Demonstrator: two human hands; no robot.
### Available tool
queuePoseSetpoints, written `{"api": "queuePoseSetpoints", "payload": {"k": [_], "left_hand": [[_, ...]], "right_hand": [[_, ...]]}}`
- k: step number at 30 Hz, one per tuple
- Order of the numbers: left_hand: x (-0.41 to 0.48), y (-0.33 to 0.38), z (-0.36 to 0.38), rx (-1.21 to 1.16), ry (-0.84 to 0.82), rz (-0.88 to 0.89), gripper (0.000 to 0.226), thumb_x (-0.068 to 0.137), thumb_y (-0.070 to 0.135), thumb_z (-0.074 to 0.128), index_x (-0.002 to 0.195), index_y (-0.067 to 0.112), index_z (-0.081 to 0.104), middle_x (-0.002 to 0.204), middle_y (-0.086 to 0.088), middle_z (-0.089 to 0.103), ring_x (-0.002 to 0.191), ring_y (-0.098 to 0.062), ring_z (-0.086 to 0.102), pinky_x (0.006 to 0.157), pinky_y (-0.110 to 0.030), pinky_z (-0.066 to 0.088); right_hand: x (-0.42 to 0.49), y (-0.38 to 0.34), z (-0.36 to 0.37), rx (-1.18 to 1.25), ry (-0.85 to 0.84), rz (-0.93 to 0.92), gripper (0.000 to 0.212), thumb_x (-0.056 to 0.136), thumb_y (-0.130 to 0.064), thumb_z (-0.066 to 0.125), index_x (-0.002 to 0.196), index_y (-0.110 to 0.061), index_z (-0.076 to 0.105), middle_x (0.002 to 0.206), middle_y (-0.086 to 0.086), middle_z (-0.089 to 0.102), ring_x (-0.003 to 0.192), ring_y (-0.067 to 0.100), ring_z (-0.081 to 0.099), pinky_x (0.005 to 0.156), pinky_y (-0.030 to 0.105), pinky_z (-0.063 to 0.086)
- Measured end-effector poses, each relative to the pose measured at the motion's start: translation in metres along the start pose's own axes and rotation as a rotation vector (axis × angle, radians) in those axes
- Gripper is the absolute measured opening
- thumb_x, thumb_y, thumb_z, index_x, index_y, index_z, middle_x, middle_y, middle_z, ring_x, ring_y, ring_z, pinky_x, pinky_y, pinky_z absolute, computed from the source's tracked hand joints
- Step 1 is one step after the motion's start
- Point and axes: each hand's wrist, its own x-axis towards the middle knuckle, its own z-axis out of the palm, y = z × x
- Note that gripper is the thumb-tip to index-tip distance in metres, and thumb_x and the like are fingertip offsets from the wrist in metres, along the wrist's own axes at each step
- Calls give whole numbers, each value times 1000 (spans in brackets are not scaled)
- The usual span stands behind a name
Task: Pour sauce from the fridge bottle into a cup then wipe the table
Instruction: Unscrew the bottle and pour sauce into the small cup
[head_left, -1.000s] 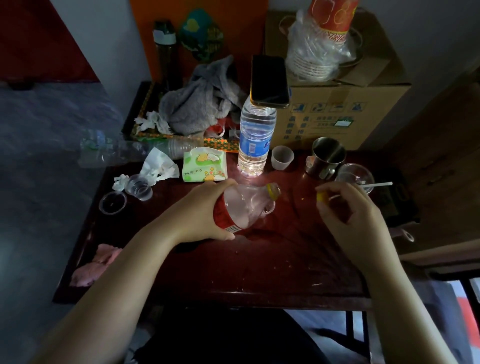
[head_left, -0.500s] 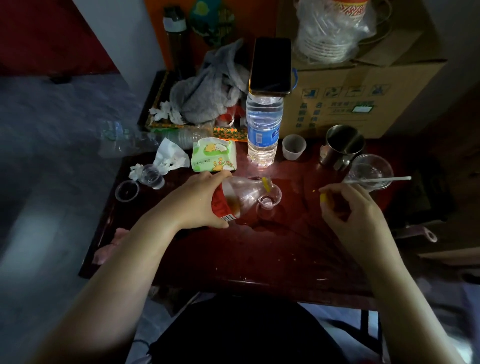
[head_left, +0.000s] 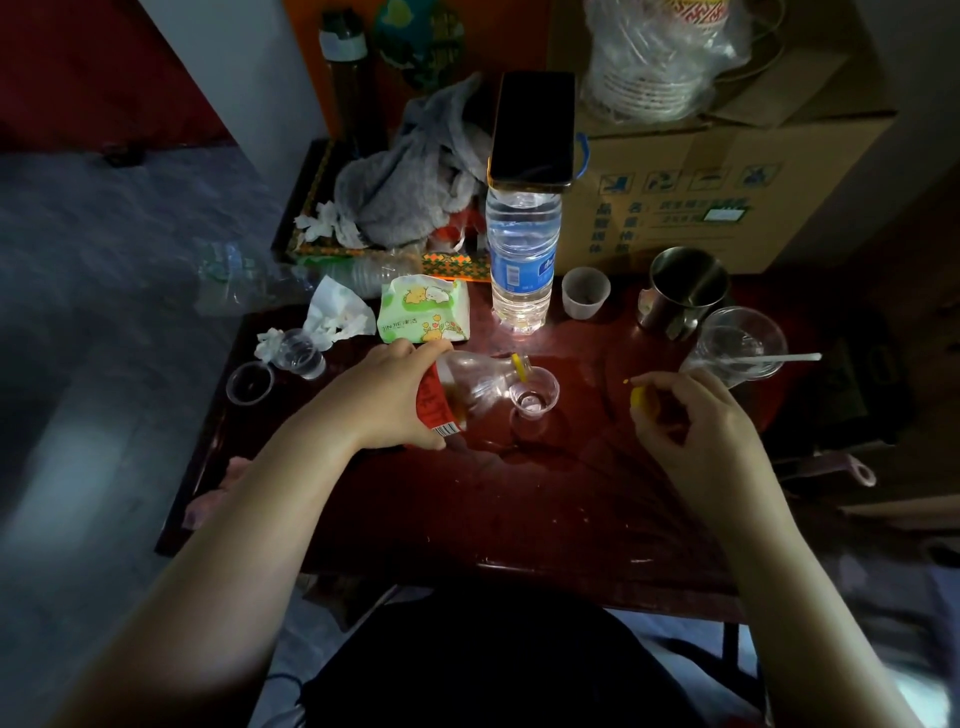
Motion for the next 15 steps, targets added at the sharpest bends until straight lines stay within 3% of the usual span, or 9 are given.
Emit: {"api": "queuePoseSetpoints", "payload": {"k": [15], "left_hand": [[9, 5, -2, 86, -27, -29, 113, 59, 51, 82, 148, 35, 14, 136, 1, 38, 131, -20, 32, 97, -43, 43]], "right_hand": [[4, 8, -3, -13, -18, -7, 24, 84, -19, 67, 109, -18, 66, 99, -6, 56, 93, -6, 52, 73, 1, 39]]}}
